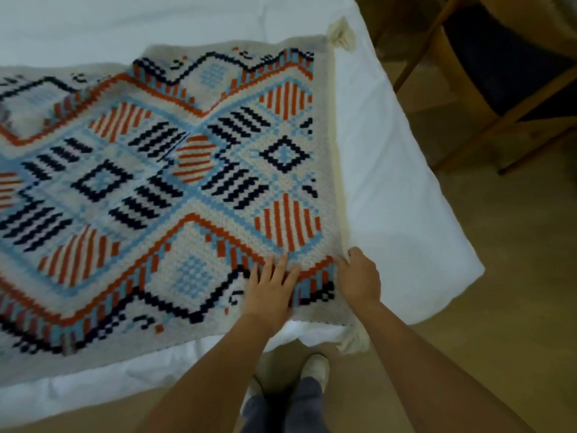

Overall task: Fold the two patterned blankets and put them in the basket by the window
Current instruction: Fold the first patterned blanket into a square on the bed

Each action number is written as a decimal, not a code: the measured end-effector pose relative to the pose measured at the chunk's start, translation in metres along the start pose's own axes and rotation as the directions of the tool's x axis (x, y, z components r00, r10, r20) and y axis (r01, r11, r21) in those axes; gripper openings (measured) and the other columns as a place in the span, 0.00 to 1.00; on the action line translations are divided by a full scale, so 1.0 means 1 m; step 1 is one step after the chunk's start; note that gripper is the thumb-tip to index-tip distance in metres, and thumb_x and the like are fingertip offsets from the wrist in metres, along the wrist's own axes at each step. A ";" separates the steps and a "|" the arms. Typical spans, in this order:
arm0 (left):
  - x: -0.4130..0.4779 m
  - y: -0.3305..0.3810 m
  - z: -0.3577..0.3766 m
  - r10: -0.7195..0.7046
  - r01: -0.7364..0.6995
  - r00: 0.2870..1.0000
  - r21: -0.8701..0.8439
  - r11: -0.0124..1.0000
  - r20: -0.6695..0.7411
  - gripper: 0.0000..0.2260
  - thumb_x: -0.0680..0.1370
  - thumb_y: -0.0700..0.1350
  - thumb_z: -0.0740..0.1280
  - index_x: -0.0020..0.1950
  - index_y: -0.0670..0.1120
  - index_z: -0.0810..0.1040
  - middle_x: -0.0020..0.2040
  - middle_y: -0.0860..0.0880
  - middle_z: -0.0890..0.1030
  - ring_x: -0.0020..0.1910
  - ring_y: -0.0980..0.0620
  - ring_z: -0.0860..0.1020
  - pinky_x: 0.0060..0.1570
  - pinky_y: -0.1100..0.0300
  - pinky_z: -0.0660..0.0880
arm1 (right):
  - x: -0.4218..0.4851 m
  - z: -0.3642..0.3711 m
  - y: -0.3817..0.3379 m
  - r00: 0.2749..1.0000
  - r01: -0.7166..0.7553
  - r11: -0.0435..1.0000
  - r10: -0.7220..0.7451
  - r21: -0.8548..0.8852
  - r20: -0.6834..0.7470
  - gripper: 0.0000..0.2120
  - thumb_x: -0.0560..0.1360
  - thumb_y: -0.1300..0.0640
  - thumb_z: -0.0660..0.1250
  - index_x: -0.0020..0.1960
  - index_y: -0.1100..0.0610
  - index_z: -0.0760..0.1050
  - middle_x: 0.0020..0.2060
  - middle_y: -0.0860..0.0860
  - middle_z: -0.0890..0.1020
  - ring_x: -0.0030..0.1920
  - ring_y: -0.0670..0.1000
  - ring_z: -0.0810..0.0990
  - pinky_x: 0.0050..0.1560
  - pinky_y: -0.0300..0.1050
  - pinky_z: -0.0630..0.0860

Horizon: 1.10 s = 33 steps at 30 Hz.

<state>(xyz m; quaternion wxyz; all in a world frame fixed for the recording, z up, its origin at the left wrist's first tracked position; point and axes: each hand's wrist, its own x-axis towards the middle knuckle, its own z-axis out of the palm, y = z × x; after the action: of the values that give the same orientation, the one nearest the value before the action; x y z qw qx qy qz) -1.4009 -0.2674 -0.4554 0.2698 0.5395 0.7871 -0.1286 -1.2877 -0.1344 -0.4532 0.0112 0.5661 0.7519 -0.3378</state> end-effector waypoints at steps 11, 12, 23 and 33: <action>0.018 0.091 0.005 0.088 -0.096 0.995 -0.267 0.959 -0.039 0.22 0.81 0.52 0.54 0.74 0.47 0.58 0.77 0.48 0.53 0.75 0.47 0.49 0.73 0.47 0.50 | 0.030 -0.059 0.073 0.989 -0.142 0.968 0.145 -0.207 -0.002 0.14 0.79 0.49 0.58 0.48 0.61 0.68 0.47 0.60 0.77 0.46 0.60 0.76 0.40 0.46 0.68; 0.016 0.091 0.007 0.075 -0.075 0.997 -0.269 0.960 -0.009 0.25 0.81 0.55 0.52 0.75 0.47 0.54 0.78 0.48 0.49 0.76 0.47 0.45 0.73 0.47 0.46 | 0.029 -0.057 0.074 0.990 -0.128 0.972 0.135 -0.197 0.025 0.15 0.79 0.49 0.58 0.50 0.62 0.68 0.48 0.60 0.77 0.48 0.60 0.76 0.40 0.46 0.68; 0.008 0.057 -0.038 -0.044 -0.008 0.995 -0.507 0.862 -0.089 0.25 0.79 0.54 0.58 0.73 0.47 0.61 0.71 0.46 0.66 0.68 0.47 0.66 0.67 0.51 0.65 | 0.007 -0.054 0.039 0.985 -0.095 0.995 0.090 0.025 0.145 0.18 0.77 0.50 0.60 0.33 0.56 0.62 0.31 0.49 0.68 0.34 0.50 0.69 0.30 0.43 0.62; -0.028 0.003 -0.072 -0.362 0.154 0.932 -0.877 0.456 -0.024 0.07 0.73 0.51 0.65 0.44 0.49 0.71 0.41 0.48 0.75 0.38 0.51 0.74 0.36 0.57 0.71 | -0.020 -0.012 -0.118 0.924 -0.137 0.914 -0.022 0.383 0.383 0.09 0.76 0.57 0.63 0.45 0.64 0.76 0.45 0.65 0.80 0.46 0.61 0.79 0.48 0.54 0.77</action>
<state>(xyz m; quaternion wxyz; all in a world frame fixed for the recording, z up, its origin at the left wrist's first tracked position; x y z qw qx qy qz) -1.4113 -0.2522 -0.3799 0.3961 0.2157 0.8410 0.2988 -1.3776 -0.1605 -0.3778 0.0497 0.5026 0.6322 -0.5876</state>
